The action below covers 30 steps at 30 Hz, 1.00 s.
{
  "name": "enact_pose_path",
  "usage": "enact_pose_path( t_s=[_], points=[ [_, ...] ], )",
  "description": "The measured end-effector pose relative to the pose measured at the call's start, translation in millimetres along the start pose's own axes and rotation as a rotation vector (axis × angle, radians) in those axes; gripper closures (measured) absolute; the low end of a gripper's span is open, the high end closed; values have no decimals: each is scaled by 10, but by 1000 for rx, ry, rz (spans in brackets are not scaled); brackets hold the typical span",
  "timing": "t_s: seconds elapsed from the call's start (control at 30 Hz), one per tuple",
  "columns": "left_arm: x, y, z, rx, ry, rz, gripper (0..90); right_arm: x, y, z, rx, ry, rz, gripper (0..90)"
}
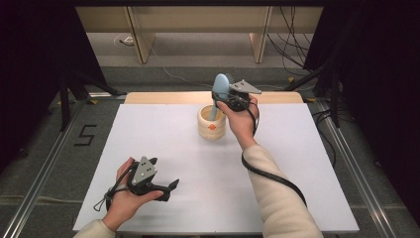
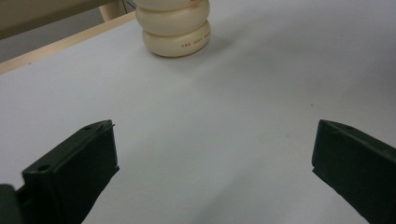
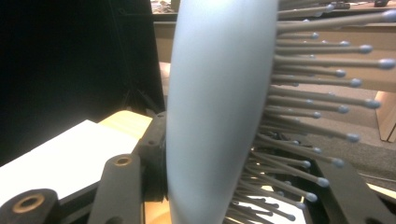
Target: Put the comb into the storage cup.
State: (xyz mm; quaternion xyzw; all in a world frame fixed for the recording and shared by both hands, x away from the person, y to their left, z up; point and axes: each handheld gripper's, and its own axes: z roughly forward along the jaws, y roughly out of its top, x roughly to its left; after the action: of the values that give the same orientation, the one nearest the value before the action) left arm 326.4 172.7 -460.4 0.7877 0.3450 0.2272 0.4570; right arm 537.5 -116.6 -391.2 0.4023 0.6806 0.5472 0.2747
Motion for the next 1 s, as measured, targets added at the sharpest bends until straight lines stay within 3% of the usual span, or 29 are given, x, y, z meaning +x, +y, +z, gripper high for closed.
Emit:
enact_pose_path(
  t_s=[1.0],
  points=[
    [-7, 1, 1, -2, -7, -5, 0, 45, -208, 102, 50, -1, -11, 495]
  ],
)
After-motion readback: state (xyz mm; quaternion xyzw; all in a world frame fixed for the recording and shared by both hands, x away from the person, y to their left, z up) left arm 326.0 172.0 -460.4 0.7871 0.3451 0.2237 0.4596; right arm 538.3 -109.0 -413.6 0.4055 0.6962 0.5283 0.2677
